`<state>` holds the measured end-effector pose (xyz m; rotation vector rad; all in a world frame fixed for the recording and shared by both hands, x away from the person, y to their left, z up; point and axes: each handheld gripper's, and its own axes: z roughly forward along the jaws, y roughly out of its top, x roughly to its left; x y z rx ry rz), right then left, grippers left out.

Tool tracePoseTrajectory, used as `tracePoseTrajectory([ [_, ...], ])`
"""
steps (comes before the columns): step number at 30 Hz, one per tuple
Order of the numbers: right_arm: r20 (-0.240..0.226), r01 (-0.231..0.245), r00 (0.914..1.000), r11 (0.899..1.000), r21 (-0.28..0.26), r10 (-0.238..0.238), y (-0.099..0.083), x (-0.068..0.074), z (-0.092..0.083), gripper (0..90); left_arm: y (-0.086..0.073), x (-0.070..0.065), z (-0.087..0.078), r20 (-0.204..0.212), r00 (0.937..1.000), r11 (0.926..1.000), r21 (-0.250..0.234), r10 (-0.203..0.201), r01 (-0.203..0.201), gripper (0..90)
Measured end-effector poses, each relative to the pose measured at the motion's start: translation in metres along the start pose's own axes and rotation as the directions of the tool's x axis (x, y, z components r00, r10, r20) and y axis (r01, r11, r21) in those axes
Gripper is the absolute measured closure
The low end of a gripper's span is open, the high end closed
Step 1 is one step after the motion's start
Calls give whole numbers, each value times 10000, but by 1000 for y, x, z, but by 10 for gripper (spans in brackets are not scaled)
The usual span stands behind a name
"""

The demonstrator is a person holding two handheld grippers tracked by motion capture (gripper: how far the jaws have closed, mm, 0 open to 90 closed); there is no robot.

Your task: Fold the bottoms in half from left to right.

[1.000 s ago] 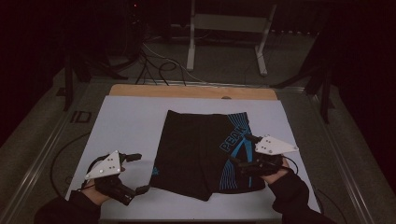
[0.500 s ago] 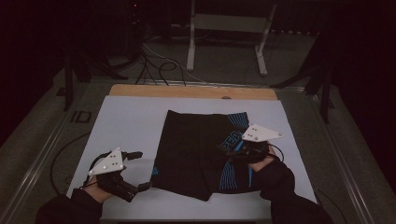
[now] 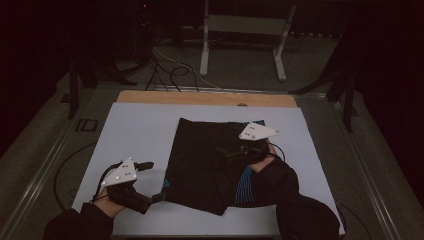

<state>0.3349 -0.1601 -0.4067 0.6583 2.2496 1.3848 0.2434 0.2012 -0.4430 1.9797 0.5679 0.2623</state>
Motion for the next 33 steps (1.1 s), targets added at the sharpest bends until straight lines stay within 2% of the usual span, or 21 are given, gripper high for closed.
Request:
tracePoseTrajectory([
  [11, -151, -54, 9999, 9999, 85, 55, 11, 1, 35, 99, 0, -3, 3, -491, 9987, 9996, 274, -96, 109, 1],
  [17, -242, -81, 9997, 9998, 165, 85, 17, 2, 51, 99, -2, -3, 5, -722, 9972, 9995, 239, -204, 222, 1],
  [21, -320, -157, 9994, 9997, 192, 163, 20, 4, 62, 99, -5, -3, 9, -985, 9940, 9977, 422, -478, 521, 1],
  [24, -405, -116, 9991, 9996, 261, 127, 21, 6, 71, 99, -7, -3, 12, -1145, 9924, 9971, 562, -445, 512, 1],
  [29, -491, -152, 9986, 9991, 397, 172, 22, 8, 83, 99, -11, -5, 16, -1191, 9918, 9953, 789, -471, 567, 1],
  [33, -540, -125, 9984, 9989, 450, 149, 22, 9, 92, 99, -15, -3, 18, -1287, 9901, 9948, 769, -562, 665, 1],
])
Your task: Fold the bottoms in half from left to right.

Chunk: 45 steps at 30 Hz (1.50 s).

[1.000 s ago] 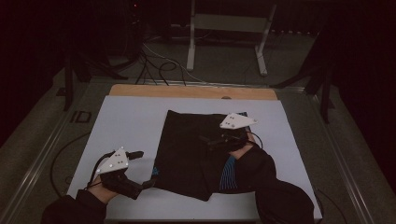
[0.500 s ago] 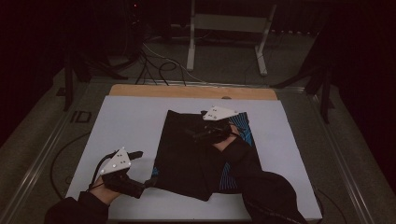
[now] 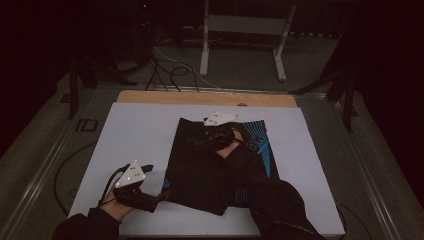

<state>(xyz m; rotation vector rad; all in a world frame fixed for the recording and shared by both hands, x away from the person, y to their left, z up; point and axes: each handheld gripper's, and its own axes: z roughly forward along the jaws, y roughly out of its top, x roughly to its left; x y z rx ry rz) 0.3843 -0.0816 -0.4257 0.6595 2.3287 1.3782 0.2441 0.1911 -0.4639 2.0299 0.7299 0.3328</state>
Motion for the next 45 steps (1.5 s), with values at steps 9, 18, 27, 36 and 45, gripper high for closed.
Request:
tracePoseTrajectory([
  [9, -74, 103, 9999, 9999, 112, -102, 3, -1, 23, 99, -6, 4, 6, -304, 9995, 9999, -101, 30, -33, 1],
  [18, -70, -294, 9995, 9988, 380, 296, 5, 1, 47, 99, -9, 6, 11, -408, 9992, 9997, 245, 22, -12, 1],
  [27, -98, -509, 9986, 9974, 511, 514, 5, 1, 68, 99, -14, 10, 15, -537, 9979, 9968, 697, -353, 391, 1],
  [36, -12, -613, 9981, 9956, 704, 616, 5, -4, 82, 99, -18, 13, 21, -262, 9986, 9874, 1505, -452, 486, 41],
  [45, 0, -641, 9979, 9937, 923, 643, 0, -7, 93, 99, -23, 9, 28, 109, 9999, 9709, 2392, -125, 96, 46],
])
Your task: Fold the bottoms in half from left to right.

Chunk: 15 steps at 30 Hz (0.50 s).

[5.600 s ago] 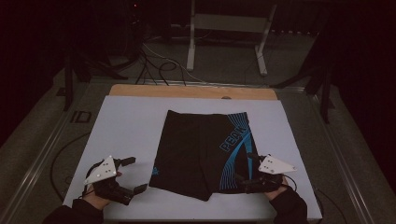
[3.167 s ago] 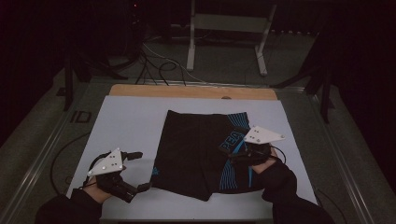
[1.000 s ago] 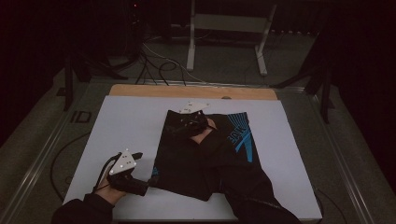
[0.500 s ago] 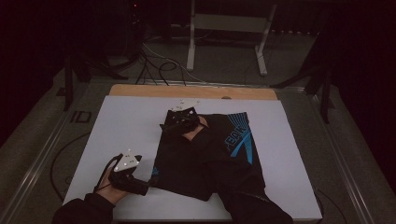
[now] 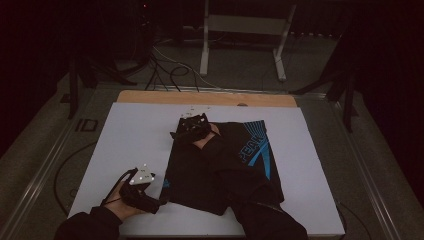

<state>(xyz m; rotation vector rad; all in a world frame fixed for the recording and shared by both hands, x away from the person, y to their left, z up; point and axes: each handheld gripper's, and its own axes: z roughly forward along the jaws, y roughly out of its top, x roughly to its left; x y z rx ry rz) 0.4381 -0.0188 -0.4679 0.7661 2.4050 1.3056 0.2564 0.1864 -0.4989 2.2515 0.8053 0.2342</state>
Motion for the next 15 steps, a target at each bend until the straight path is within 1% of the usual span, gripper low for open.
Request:
tracePoseTrajectory([
  [3, 21, -5, 10000, 10000, 56, 5, -1, 0, 2, 99, 0, -1, 1, 20, 10000, 9999, 117, -2, 1, 68],
  [4, 15, -61, 10000, 9999, 93, 61, -1, 0, 4, 99, 0, -1, 2, -35, 10000, 9997, 238, 14, -13, 68],
  [6, 6, -86, 10000, 9999, 103, 86, -2, -1, 7, 100, -1, -1, 2, -42, 10000, 9997, 252, -4, 5, 118],
  [7, -8, -97, 10000, 9999, 123, 97, -2, -1, 8, 100, -1, -1, 3, -27, 10000, 9994, 336, 18, -17, 148],
  [8, -6, -146, 9999, 9998, 124, 146, -2, -1, 10, 100, -2, -1, 3, -23, 10000, 9993, 371, 12, -11, 151],
  [9, -14, -163, 9999, 9998, 122, 163, -2, -1, 11, 100, -2, 0, 3, 44, 10000, 9987, 513, 38, -40, 153],
  [11, -3, -174, 9998, 9997, 153, 174, -3, -2, 13, 100, -3, 0, 5, 272, 9996, 9978, 646, 114, -131, 179],
  [12, 11, -178, 9998, 9997, 187, 178, -3, -2, 14, 100, -4, -1, 5, 245, 9997, 9980, 626, 95, -110, 197],
  [13, -11, -215, 9998, 9996, 187, 215, -3, -2, 15, 100, -4, 0, 5, 334, 9994, 9981, 606, 77, -97, 215],
  [14, -11, -215, 9998, 9996, 187, 215, -3, -2, 15, 100, -4, 0, 5, 334, 9994, 9981, 606, 77, -97, 243],
  [15, 9, -198, 9998, 9996, 191, 198, -3, -2, 16, 100, -4, 0, 5, 334, 9994, 9981, 606, 77, -97, 243],
])
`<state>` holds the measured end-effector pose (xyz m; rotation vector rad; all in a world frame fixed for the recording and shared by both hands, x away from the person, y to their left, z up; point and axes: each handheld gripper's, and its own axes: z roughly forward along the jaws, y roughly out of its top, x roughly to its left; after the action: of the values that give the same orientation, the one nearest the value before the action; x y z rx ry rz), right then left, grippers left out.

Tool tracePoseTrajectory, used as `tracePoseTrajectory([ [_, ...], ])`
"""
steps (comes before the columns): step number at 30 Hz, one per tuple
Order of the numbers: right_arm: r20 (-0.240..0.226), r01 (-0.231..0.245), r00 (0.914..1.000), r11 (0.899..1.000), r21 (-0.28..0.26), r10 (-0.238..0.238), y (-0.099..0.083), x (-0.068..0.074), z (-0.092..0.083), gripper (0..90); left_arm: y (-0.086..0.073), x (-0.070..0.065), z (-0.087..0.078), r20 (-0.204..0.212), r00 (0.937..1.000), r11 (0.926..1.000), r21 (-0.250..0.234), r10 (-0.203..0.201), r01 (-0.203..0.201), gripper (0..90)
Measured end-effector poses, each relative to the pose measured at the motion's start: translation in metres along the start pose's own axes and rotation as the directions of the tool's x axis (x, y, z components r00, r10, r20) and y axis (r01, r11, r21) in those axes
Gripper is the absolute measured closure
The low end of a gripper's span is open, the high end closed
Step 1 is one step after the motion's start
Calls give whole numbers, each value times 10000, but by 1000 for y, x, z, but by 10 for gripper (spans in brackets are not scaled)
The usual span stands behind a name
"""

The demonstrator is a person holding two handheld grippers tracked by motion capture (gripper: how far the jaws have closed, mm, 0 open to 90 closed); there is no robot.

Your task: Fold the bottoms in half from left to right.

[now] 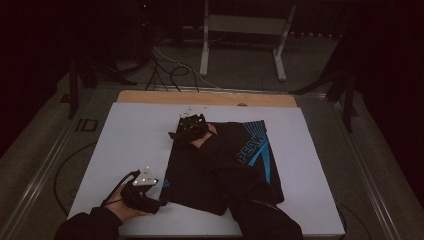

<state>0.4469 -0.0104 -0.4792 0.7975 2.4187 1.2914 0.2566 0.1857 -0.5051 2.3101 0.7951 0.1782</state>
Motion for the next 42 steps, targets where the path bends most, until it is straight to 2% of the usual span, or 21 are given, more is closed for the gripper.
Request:
tracePoseTrajectory([
  [2, -50, -113, 9999, 9999, 54, 113, -1, 1, 3, 101, -1, 1, 1, 233, 9997, 10000, 32, -18, 17, 302],
  [8, 1, -60, 10000, 9996, 266, 60, -4, -1, 10, 101, -1, -1, 5, 292, 9996, 9998, 169, 48, -53, 381],
  [16, 104, -242, 9997, 9990, 376, 239, -2, -4, 16, 101, 0, -1, 8, 78, 9999, 9997, 249, -75, 73, 441],
  [18, 101, -246, 9997, 9990, 386, 242, -2, -4, 18, 101, 0, -2, 9, 12, 10000, 9996, 265, 30, -31, 461],
  [26, 79, -241, 9997, 9988, 414, 238, 1, -2, 23, 101, 4, -5, 11, 23, 10000, 9996, 256, 70, -71, 629],
  [29, 48, -213, 9998, 9988, 451, 211, 1, -2, 26, 101, 6, -9, 11, -125, 9996, 9996, 78, 264, -263, 728],
  [32, -6, -282, 9996, 9982, 521, 283, 2, -1, 27, 101, 11, -11, 9, -211, 9994, 9991, -312, 280, -286, 814],
  [36, -4, -386, 9993, 9982, 461, 387, 1, -2, 29, 101, 16, -12, 5, -114, 9996, 9970, -727, 274, -282, 839],
  [42, 135, -513, 9986, 9975, 496, 507, 0, -5, 34, 101, 19, -14, 2, -231, 9984, 9937, -990, 507, -528, 853],
])
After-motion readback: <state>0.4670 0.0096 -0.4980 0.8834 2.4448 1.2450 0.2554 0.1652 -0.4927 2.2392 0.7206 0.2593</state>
